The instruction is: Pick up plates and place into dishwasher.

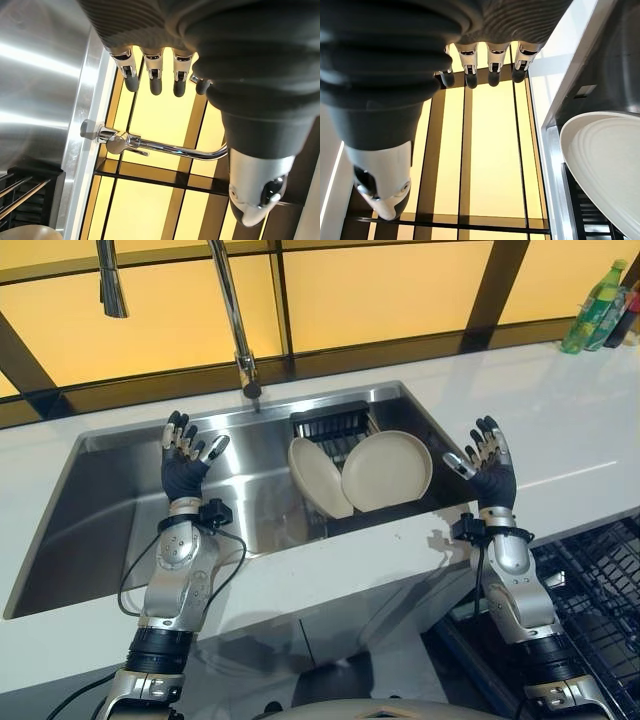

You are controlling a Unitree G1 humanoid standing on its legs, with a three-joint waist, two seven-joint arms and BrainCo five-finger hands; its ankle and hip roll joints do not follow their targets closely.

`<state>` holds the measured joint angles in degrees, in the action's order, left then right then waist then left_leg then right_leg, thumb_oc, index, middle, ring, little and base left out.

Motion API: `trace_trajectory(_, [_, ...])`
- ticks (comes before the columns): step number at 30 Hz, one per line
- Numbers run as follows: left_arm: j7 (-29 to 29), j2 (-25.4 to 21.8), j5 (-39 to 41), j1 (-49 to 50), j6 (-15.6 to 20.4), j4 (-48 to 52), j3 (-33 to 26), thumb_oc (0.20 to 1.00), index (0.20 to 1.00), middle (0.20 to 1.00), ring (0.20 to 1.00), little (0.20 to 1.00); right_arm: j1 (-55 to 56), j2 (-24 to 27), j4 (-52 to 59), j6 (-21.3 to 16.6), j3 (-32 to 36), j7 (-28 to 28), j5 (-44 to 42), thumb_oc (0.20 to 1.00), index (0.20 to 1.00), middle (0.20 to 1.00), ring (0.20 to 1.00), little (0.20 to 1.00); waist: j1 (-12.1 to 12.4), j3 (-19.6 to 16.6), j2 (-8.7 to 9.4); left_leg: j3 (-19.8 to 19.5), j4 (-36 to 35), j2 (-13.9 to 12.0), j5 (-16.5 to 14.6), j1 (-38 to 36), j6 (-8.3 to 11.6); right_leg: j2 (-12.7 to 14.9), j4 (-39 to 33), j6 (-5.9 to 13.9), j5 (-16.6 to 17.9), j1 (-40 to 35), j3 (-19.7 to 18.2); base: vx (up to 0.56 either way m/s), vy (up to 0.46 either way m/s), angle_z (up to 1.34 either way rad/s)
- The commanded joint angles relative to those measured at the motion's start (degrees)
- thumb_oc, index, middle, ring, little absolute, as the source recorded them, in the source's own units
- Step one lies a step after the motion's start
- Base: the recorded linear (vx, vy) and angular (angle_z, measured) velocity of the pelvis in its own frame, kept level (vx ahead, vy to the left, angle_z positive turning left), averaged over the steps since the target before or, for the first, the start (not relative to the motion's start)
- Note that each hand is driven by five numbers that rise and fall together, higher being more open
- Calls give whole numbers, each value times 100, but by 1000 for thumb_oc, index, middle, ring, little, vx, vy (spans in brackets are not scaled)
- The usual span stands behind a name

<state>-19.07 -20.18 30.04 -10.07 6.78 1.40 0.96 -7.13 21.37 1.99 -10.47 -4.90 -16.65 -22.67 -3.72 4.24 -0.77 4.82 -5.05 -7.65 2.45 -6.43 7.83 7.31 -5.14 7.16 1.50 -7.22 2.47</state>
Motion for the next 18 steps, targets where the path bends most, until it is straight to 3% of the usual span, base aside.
trace_trajectory(1, [237, -160, -107, -215, 46, -31, -95, 1000, 1000, 1000, 1000, 1000, -183, 98, 401, -265, 273, 42, 1, 1000, 1000, 1000, 1000, 1000, 60, -290, 10, 195, 265, 119, -382, 210, -353, -21, 626, -67, -426, 351, 402, 0, 0, 0])
trace_trajectory(6, [410, -231, -183, -199, 139, 50, -113, 1000, 1000, 1000, 1000, 1000, -191, 151, 354, -273, 305, 73, 19, 1000, 1000, 1000, 1000, 1000, 94, -301, 29, 205, 264, 94, -380, 216, -330, -14, 543, -67, -395, 312, 434, 0, 0, 0])
trace_trajectory(14, [353, -495, -933, -266, 228, -6, -267, 1000, 1000, 1000, 1000, 1000, -195, 192, 377, -170, 294, 81, 9, 1000, 1000, 1000, 1000, 1000, 85, -332, 33, 243, 238, 112, -389, 192, -323, 23, 504, -45, -380, 298, 446, 8, 2, 0])
trace_trajectory(18, [160, -824, -1888, -378, 325, -121, -296, 1000, 1000, 1000, 1000, 1000, -208, 241, 359, -141, 283, 92, -3, 1000, 1000, 1000, 1000, 1000, 60, -344, 14, 250, 220, 142, -400, 161, -332, 36, 512, -33, -388, 288, 422, 26, 24, 0])
